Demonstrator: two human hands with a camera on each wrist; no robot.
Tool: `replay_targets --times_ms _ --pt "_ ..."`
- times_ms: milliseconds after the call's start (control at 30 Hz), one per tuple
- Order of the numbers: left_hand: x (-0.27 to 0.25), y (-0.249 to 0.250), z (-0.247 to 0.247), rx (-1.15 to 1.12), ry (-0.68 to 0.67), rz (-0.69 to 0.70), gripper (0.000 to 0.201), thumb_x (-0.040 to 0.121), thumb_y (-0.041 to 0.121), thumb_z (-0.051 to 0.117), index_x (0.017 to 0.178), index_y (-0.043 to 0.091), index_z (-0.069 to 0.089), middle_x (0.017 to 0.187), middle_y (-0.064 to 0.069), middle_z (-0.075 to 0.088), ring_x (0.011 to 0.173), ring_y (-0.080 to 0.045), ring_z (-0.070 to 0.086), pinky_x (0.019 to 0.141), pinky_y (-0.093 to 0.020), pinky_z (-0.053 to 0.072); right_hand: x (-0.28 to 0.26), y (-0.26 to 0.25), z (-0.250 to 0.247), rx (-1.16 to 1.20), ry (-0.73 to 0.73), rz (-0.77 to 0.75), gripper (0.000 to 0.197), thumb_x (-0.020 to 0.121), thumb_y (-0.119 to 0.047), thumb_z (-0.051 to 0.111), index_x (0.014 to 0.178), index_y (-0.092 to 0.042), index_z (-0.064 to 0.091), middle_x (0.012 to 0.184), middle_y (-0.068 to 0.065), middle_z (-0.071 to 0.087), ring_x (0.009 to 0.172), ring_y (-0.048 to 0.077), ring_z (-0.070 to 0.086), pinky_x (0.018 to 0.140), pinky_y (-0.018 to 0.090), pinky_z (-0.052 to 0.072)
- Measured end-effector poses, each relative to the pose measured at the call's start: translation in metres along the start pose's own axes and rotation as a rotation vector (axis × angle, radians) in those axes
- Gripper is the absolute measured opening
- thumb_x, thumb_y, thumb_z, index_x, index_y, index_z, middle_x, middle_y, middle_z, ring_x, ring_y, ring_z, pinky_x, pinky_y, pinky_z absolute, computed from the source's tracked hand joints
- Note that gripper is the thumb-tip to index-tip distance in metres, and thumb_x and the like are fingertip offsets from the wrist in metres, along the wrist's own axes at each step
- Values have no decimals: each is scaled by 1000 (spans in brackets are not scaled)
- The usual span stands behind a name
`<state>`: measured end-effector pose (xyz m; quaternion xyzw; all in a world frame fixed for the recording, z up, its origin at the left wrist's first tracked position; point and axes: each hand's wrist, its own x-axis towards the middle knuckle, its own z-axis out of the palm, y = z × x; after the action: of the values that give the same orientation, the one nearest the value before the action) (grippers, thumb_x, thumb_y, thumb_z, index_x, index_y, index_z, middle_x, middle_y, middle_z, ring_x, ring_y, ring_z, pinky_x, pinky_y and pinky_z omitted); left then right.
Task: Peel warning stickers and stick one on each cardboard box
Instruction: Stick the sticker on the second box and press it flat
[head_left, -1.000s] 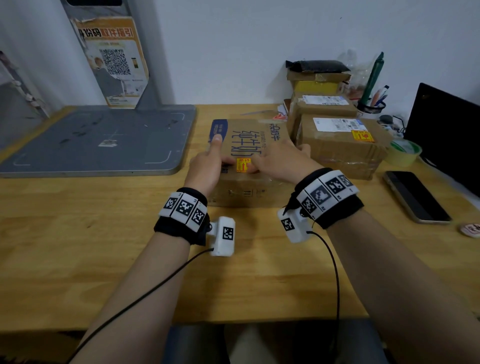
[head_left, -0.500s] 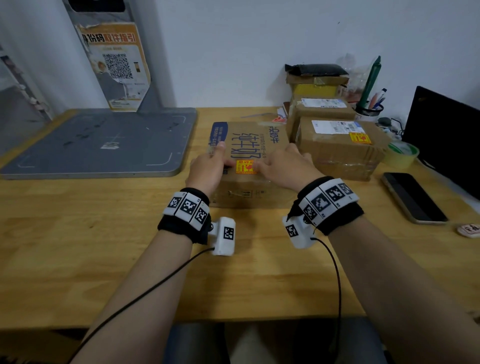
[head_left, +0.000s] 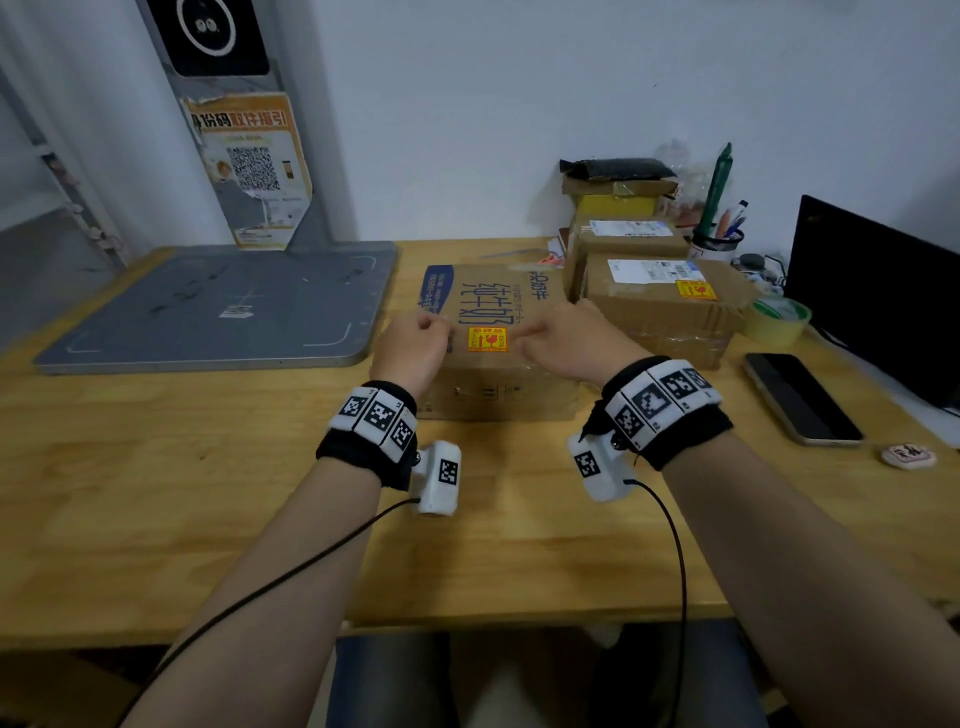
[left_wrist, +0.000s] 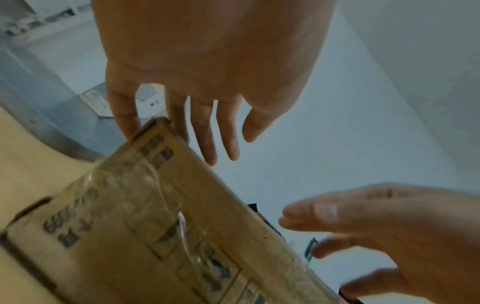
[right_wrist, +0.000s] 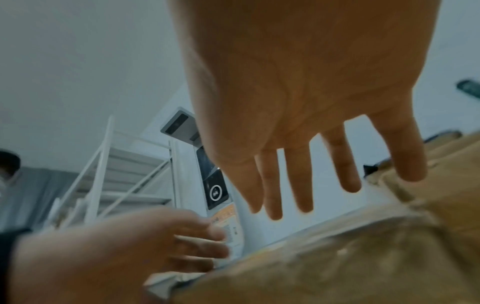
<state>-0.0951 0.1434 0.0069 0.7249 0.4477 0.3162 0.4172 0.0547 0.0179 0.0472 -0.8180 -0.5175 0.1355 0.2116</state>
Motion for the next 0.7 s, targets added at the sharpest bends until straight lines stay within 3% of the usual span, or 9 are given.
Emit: replay_targets --times_ms 67,167,233,300,433,533,600,700 --pt "-3 -2 -4 4 10 -23 26 96 34 51 97 24 75 101 5 70 105 -24 64 94 -40 50 -1 10 -1 -97 10 120 41 95 -38 53 134 -36 64 141 -1 58 138 31 42 111 53 41" --pt "-7 -1 -6 8 -51 -88 23 92 33 53 91 22 73 107 -5 73 106 -30 65 99 -50 52 1 17 2 -109 -79 168 53 95 -44 58 144 -23 55 146 3 55 131 32 53 106 49 48" --pt "-5 0 -4 -62 -69 -145 21 98 24 54 108 17 72 116 -9 68 110 -31 62 101 -51 52 3 16 6 -3 -110 154 55 96 -37 61 148 -21 52 152 9 45 131 32 53 106 49 50" --pt "1 0 -3 -105 -46 -165 23 99 17 53 111 18 72 115 -5 60 116 -31 57 103 -51 51 8 14 9 41 -93 141 51 95 -30 65 145 -24 55 153 12 38 127 33 55 107 46 50" --pt "6 10 0 -147 -48 -197 16 98 17 54 91 23 67 107 -4 61 114 -33 59 99 -52 54 21 14 11 191 -71 117 32 90 -22 69 120 -33 67 144 11 49 111 26 63 96 37 55" --pt "20 23 3 -82 -49 -210 27 93 20 50 113 11 66 125 -13 63 118 -35 59 103 -52 50 30 16 2 277 -48 89 35 93 -19 66 128 -22 66 135 6 61 107 20 61 88 31 52" --pt "40 34 5 -4 -20 -188 35 87 27 49 112 12 69 119 -11 68 112 -33 61 104 -48 47 39 18 -13 315 -22 100 38 94 -20 65 132 -21 64 122 1 63 90 15 59 74 29 50" --pt "46 77 6 13 2 -103 35 80 38 50 101 17 69 108 -6 71 107 -30 63 100 -41 47 53 23 -45 382 65 85 34 96 -21 67 130 -21 66 122 -4 59 105 15 58 81 29 49"
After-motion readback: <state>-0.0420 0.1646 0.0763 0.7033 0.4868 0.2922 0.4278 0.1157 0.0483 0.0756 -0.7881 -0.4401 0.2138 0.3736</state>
